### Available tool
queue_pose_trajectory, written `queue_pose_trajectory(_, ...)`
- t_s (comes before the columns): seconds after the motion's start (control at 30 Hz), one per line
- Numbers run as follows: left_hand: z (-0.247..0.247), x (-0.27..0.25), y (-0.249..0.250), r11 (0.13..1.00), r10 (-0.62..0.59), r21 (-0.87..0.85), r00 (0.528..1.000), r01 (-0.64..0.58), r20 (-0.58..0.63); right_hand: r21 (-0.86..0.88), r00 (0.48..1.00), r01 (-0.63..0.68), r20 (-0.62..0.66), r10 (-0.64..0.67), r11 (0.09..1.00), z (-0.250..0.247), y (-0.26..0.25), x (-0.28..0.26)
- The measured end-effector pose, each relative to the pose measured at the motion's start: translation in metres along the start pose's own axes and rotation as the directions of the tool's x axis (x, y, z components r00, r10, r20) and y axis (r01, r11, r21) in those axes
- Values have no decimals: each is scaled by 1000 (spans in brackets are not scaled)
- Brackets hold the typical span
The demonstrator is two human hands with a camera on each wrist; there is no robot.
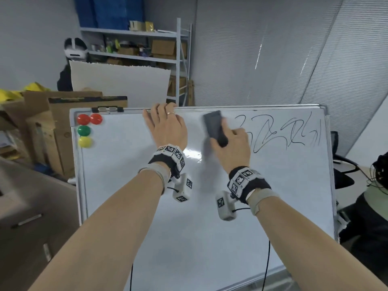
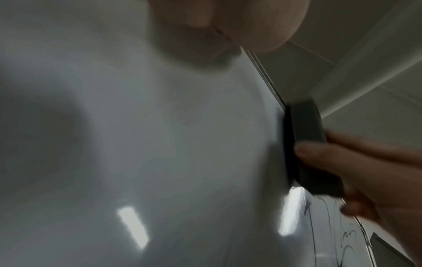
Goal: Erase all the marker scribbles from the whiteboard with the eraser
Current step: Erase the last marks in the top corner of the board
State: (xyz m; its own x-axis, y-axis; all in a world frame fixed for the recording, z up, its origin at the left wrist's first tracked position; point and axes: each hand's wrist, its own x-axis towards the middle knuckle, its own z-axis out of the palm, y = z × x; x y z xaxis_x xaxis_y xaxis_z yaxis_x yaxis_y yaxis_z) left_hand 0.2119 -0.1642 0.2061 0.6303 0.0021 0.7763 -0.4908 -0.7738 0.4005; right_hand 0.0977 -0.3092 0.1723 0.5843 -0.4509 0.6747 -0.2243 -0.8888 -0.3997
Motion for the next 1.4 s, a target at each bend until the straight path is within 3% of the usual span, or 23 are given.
queue_pose_trajectory(0.07,0,1,-4,1000,4,-6,1000,-4,-3,-69,989,145,45,-142,987,2,-14,1)
queue_pose_trajectory(0.1,-1,1,-5,1000,6,-13,1000,-6,1,-81,990,135,37,-133,987,1,-14,5)
queue_pose_trajectory(0.2,-2,2,-3,999,1,-40,1000,-1,3,-66,996,-86,-18,85,994,-9,12,17)
queue_pose_trajectory(0.27,-5,-1,1,999,-6,-41,1000,5,-13,-61,967,-250,-64,246,966,-19,42,23)
queue_pose_trajectory(0.33,-6,-5,3,999,-9,-37,999,7,-43,-61,949,-304,-101,298,951,-24,58,21)
queue_pose_trajectory(0.43,-7,-7,7,999,-45,-16,996,44,-76,-3,972,-218,-93,217,976,-19,52,8)
queue_pose_trajectory(0.5,-7,-8,9,995,-96,24,993,98,-66,66,998,-62,-19,63,996,-15,43,-7)
queue_pose_trajectory(0.6,-6,-8,10,986,-147,72,987,151,-58,125,986,118,104,-132,985,-13,52,-30)
queue_pose_trajectory(0.77,1,-12,29,974,-161,150,985,169,-60,75,996,38,73,-43,996,-32,110,-32)
queue_pose_trajectory(0.83,3,-16,39,971,-166,167,984,173,-59,75,995,60,76,-66,995,-40,128,-27)
queue_pose_trajectory(0.97,4,-26,55,954,-222,197,974,225,-41,165,926,332,132,-354,929,-38,140,-30)
queue_pose_trajectory(1.03,5,-28,65,951,-198,244,980,189,12,212,885,395,172,-432,894,-31,137,-36)
queue_pose_trajectory(1.2,21,-28,115,976,-122,195,982,92,146,191,874,426,164,-457,884,-36,150,-39)
queue_pose_trajectory(1.3,35,-32,132,984,-77,171,987,52,144,91,842,499,184,-507,862,-41,162,-33)
queue_pose_trajectory(1.33,40,-32,133,985,-72,166,988,50,136,65,869,457,180,-461,887,-42,165,-28)
queue_pose_trajectory(1.4,46,-30,130,986,-64,163,991,45,115,88,966,206,142,-217,975,-48,169,-9)
